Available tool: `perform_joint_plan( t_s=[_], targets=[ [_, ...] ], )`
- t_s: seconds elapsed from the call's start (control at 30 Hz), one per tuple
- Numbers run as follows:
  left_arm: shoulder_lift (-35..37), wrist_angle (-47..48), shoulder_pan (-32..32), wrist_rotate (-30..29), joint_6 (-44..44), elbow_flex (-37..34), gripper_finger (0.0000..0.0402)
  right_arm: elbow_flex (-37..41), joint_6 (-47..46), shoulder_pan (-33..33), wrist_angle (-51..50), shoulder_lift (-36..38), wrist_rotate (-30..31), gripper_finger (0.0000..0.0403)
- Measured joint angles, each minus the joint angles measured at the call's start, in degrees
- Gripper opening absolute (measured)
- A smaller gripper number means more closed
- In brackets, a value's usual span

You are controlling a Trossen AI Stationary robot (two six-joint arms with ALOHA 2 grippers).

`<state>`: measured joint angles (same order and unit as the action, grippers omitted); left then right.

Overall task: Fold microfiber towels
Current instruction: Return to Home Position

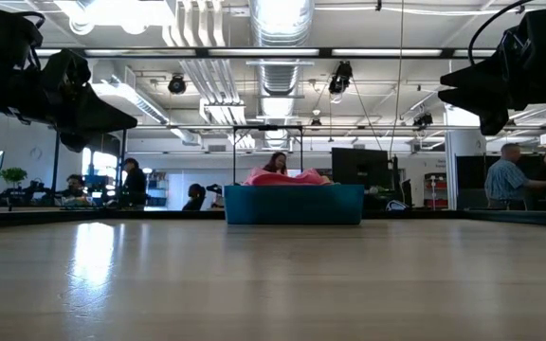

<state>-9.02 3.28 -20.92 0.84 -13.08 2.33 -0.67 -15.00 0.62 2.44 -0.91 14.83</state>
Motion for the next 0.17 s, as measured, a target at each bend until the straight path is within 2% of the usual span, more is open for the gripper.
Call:
perform_joint_plan(
  t_s=[0.17],
  targets=[
    [0.1, 0.0, 0.0, 0.0, 0.0, 0.0, 0.0, 0.0, 0.0, 0.0, 0.0, 0.0, 0.0, 0.0151]
  ],
)
